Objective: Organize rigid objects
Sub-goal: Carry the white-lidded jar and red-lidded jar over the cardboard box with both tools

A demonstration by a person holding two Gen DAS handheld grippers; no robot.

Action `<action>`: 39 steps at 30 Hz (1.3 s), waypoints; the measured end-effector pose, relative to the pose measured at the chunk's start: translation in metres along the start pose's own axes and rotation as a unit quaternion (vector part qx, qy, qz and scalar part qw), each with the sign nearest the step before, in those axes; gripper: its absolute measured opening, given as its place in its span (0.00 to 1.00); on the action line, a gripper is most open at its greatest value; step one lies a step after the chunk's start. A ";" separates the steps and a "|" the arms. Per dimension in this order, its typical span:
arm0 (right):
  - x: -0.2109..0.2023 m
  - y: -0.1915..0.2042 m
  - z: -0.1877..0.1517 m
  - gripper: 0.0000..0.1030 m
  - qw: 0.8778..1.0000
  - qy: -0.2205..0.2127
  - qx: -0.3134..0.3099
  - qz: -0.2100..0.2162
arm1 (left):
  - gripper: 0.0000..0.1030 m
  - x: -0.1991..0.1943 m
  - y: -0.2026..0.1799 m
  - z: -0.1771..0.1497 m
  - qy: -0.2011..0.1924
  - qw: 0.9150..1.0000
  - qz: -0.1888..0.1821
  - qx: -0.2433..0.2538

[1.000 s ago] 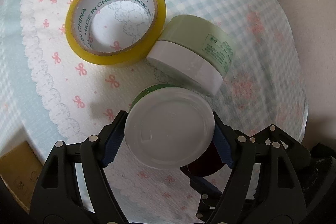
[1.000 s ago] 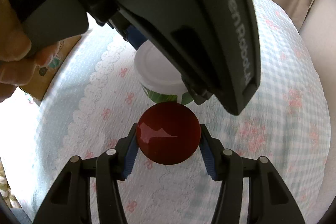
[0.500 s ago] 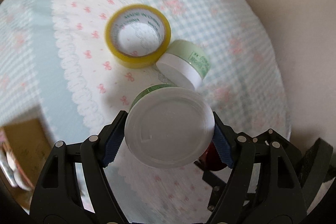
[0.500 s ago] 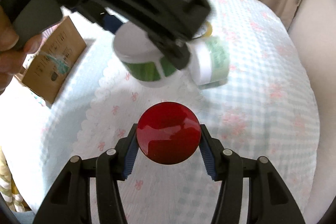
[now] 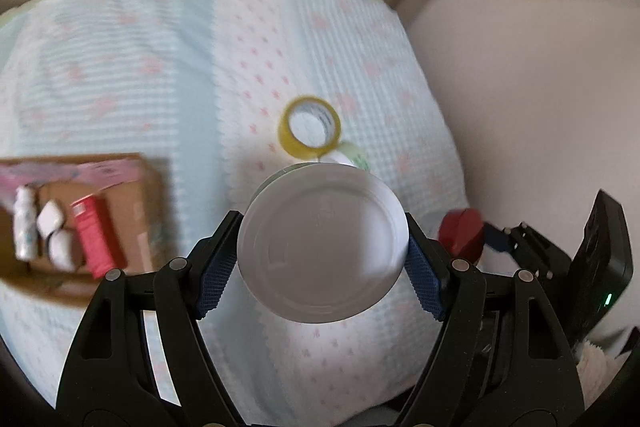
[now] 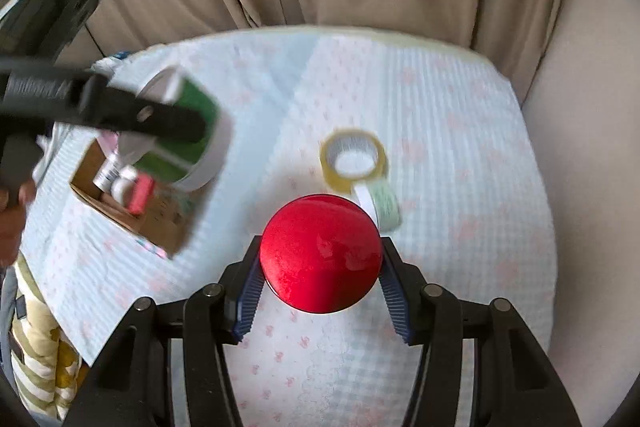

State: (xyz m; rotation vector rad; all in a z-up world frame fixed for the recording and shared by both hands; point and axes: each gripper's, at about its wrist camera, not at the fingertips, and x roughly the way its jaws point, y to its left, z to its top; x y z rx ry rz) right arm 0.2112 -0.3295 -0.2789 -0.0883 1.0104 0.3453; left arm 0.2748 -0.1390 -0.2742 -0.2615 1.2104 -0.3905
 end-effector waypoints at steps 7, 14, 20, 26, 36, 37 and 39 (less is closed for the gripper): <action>-0.042 0.048 0.058 0.49 0.999 -0.029 -0.016 0.034 | 0.71 -0.101 0.064 -0.011 -0.058 0.997 0.018 -0.053; -0.045 0.120 0.098 0.49 0.998 -0.032 0.017 0.061 | 0.71 -0.161 0.150 -0.020 -0.074 0.995 0.030 -0.068; -0.019 0.184 0.110 0.49 0.996 -0.018 0.067 0.062 | 0.71 -0.175 0.229 -0.022 -0.052 0.997 0.020 -0.058; 0.025 0.234 0.110 0.49 0.990 0.008 0.126 0.056 | 0.71 -0.161 0.298 -0.024 -0.011 0.999 0.010 -0.042; 0.114 0.279 0.089 0.49 0.981 0.075 0.175 0.034 | 0.71 -0.090 0.366 -0.028 0.056 0.998 -0.010 -0.038; 0.124 0.281 0.087 0.49 0.980 0.083 0.177 0.032 | 0.71 -0.081 0.371 -0.028 0.062 0.997 -0.012 -0.040; 0.143 0.282 0.083 0.48 0.978 0.096 0.182 0.029 | 0.71 -0.067 0.378 -0.028 0.072 0.996 -0.012 -0.041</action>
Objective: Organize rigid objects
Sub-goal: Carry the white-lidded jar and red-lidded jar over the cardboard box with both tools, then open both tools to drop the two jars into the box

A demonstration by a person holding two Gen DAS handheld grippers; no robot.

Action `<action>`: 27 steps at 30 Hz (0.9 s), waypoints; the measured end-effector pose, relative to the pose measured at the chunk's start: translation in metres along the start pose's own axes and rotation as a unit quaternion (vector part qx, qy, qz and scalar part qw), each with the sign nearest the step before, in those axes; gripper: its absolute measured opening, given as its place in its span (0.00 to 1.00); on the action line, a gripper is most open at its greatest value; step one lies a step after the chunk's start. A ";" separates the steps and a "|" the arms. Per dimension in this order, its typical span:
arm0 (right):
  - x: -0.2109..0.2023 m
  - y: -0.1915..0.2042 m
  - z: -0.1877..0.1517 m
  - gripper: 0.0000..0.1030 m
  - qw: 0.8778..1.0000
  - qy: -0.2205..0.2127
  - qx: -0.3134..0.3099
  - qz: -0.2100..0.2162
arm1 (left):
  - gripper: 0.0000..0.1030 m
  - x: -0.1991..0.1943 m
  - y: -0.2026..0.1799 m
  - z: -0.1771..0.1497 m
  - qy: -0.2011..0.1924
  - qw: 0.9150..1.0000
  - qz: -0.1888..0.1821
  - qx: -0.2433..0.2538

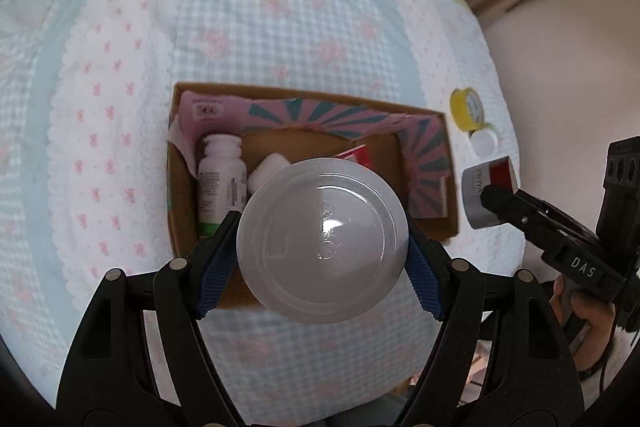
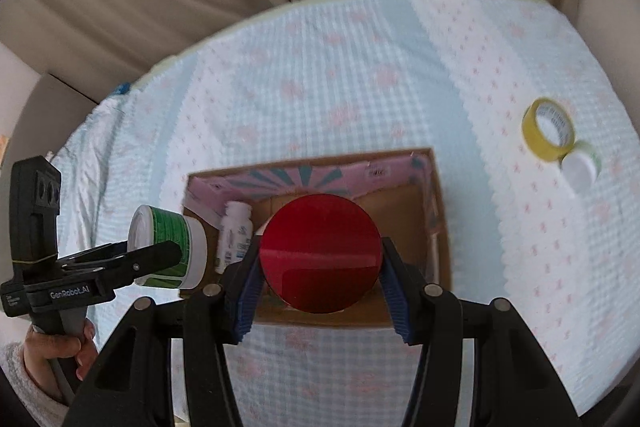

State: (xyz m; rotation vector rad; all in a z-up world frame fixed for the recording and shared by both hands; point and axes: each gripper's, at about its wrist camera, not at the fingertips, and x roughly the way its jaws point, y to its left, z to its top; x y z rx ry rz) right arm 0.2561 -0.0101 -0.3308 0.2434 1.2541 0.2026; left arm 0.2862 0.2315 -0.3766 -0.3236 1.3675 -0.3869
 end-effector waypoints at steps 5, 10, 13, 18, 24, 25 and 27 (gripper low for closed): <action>0.038 -0.010 0.003 0.48 0.999 0.013 0.024 -0.018 | 0.71 0.033 0.011 0.007 0.024 0.999 0.017 0.019; 0.069 -0.023 0.009 0.48 0.998 0.025 0.032 -0.043 | 0.71 0.060 0.009 0.012 0.045 0.997 0.032 0.051; 0.082 -0.030 0.014 0.48 0.998 0.027 0.037 -0.053 | 0.71 0.074 0.000 0.022 0.053 0.995 0.038 0.077; 0.095 -0.037 0.024 0.48 0.996 0.036 0.050 -0.059 | 0.71 0.090 -0.012 0.043 0.055 0.993 0.038 0.096; 0.109 -0.045 0.033 0.51 0.993 0.066 0.090 -0.045 | 0.76 0.098 -0.029 0.050 0.066 0.987 0.061 0.132; 0.108 -0.048 0.034 0.65 0.992 0.064 0.103 -0.040 | 0.96 0.095 -0.034 0.048 0.057 0.986 0.065 0.142; 0.100 -0.050 0.036 1.00 0.992 0.045 0.116 -0.030 | 1.00 0.085 -0.036 0.047 0.036 0.985 0.071 0.155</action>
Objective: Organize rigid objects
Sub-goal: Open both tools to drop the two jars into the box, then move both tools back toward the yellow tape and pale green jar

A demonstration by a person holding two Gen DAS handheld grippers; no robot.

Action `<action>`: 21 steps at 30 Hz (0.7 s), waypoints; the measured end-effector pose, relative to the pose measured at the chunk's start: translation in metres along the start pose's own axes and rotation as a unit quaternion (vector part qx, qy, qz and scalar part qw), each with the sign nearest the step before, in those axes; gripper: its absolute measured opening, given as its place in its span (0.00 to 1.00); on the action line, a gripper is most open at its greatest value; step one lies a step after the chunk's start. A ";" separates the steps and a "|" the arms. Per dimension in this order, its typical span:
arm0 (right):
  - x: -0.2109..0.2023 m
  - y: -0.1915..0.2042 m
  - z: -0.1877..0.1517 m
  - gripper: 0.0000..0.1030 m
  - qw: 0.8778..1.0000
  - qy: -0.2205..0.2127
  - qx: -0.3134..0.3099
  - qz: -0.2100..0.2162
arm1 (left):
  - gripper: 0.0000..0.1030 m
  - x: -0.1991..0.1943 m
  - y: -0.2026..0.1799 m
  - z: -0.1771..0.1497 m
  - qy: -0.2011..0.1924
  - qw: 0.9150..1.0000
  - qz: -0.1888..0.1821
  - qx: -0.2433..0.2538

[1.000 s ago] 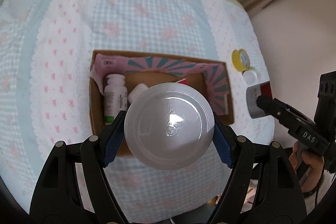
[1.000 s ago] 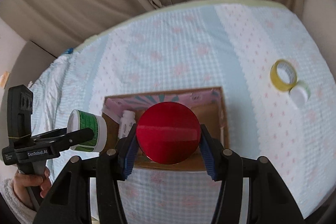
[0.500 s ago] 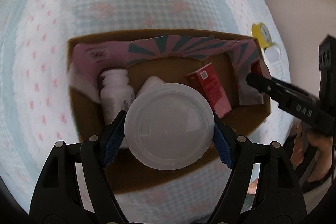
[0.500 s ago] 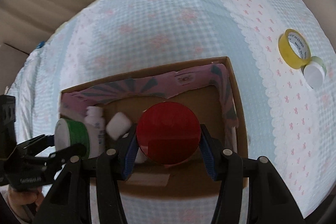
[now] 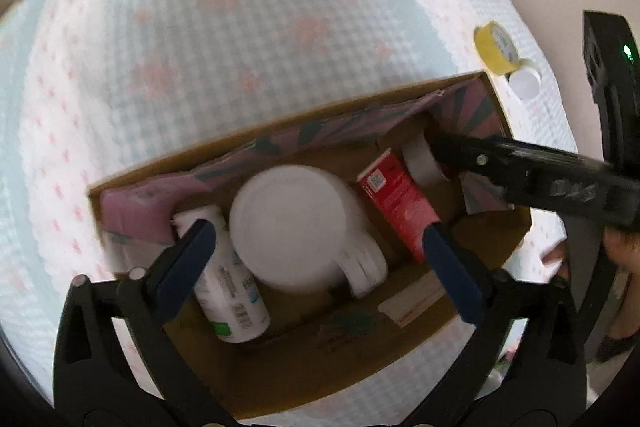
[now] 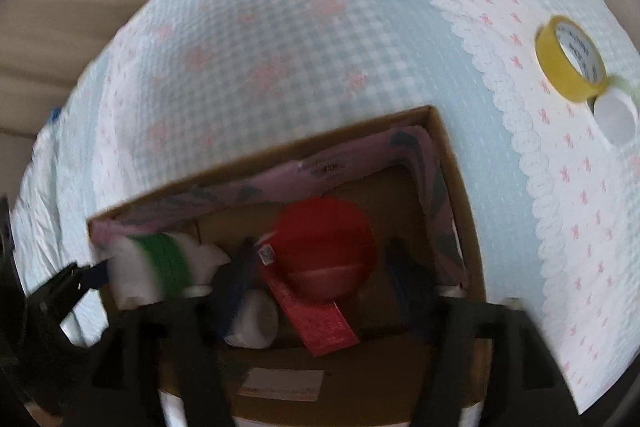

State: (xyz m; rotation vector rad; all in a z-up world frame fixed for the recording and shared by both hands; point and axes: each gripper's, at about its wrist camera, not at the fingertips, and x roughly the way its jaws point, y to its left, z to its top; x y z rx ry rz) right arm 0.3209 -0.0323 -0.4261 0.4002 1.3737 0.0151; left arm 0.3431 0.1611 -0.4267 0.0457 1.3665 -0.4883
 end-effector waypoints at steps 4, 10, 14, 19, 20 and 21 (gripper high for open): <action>-0.008 0.001 -0.002 1.00 1.000 -0.014 -0.009 0.003 | 1.00 -0.002 -0.001 -0.003 0.004 1.000 0.017 0.003; -0.012 0.007 -0.010 1.00 0.999 -0.012 -0.030 0.005 | 1.00 -0.007 0.000 -0.010 0.004 1.000 0.024 -0.009; -0.027 0.012 -0.013 1.00 0.999 -0.024 -0.041 0.009 | 1.00 -0.024 -0.008 -0.021 -0.008 0.999 0.030 -0.012; -0.054 0.015 -0.022 1.00 0.998 -0.043 -0.052 0.015 | 1.00 -0.057 -0.018 -0.033 -0.028 0.999 0.040 -0.013; -0.060 0.015 -0.024 1.00 0.997 -0.046 -0.053 0.016 | 1.00 -0.063 -0.020 -0.035 -0.032 0.999 0.041 -0.013; -0.066 0.015 -0.026 1.00 0.997 -0.050 -0.055 0.017 | 1.00 -0.070 -0.022 -0.038 -0.037 0.998 0.042 -0.014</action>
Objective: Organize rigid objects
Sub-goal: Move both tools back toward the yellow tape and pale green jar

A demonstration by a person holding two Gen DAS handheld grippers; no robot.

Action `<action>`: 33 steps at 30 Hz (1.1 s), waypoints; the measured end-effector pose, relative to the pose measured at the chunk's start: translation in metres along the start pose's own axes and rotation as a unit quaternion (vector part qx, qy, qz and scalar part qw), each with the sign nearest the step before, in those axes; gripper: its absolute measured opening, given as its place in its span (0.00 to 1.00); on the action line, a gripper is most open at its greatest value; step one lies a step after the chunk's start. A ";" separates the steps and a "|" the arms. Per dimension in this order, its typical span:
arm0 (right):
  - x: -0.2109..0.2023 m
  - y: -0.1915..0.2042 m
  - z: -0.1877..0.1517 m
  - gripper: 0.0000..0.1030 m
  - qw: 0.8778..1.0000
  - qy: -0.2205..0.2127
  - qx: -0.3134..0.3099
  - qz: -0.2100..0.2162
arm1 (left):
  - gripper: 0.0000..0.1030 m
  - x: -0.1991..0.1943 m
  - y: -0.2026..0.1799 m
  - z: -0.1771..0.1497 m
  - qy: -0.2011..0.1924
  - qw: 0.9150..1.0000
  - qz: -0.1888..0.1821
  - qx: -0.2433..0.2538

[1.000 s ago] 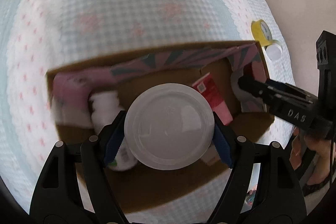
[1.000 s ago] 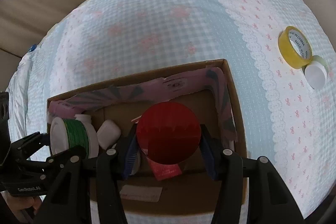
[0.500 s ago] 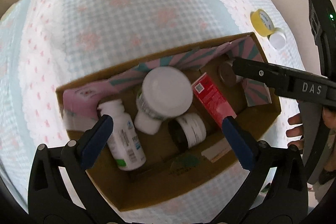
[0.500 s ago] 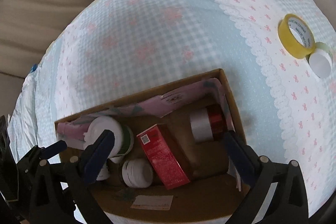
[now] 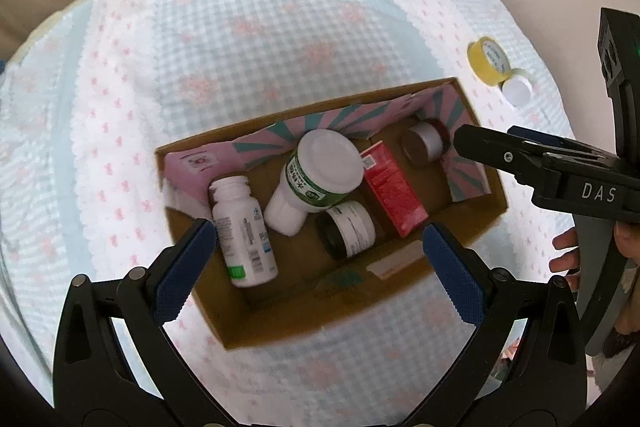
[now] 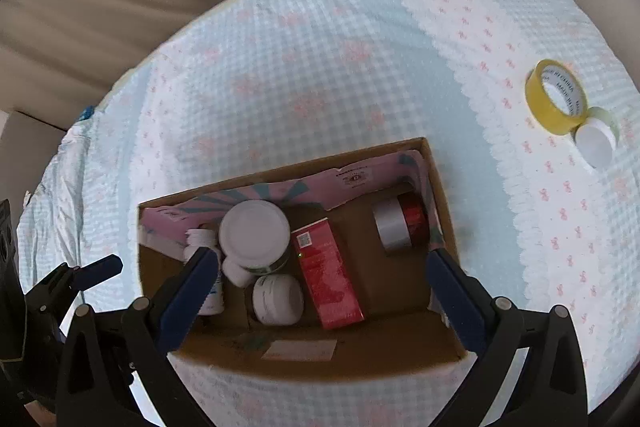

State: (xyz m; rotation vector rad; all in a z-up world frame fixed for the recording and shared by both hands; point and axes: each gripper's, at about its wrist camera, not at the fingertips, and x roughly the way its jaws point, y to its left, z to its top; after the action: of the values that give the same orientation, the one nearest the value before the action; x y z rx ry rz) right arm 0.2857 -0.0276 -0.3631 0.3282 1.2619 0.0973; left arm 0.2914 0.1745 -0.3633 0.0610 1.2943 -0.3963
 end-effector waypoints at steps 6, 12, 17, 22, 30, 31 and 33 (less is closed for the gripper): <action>-0.047 0.003 -0.015 1.00 1.000 -0.026 -0.014 0.004 | 1.00 -0.045 -0.020 -0.017 -0.029 1.000 0.012 -0.001; -0.095 0.001 -0.035 1.00 0.999 -0.042 -0.019 0.012 | 1.00 -0.096 -0.040 -0.038 -0.061 0.998 0.023 0.009; -0.143 -0.011 -0.059 1.00 0.999 -0.048 -0.026 0.002 | 1.00 -0.134 -0.058 -0.052 -0.076 0.997 0.026 0.016; -0.180 -0.038 -0.082 1.00 0.997 -0.054 -0.048 -0.021 | 1.00 -0.148 -0.092 -0.063 -0.086 0.995 0.024 0.041; -0.232 -0.113 -0.095 1.00 0.989 -0.092 -0.095 -0.062 | 1.00 -0.133 -0.178 -0.054 -0.079 0.995 0.014 0.067; -0.236 -0.122 -0.094 1.00 0.988 -0.096 -0.102 -0.067 | 1.00 -0.130 -0.193 -0.050 -0.081 0.994 0.017 0.071; -0.244 -0.144 -0.088 1.00 0.986 -0.097 -0.115 -0.065 | 1.00 -0.123 -0.217 -0.042 -0.084 0.993 0.021 0.075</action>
State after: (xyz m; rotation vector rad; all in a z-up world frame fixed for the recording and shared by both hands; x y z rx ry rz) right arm 0.1118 -0.2090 -0.2050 0.0527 1.0631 0.0961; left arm 0.1565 0.0149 -0.2209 0.1772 1.0945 -0.4534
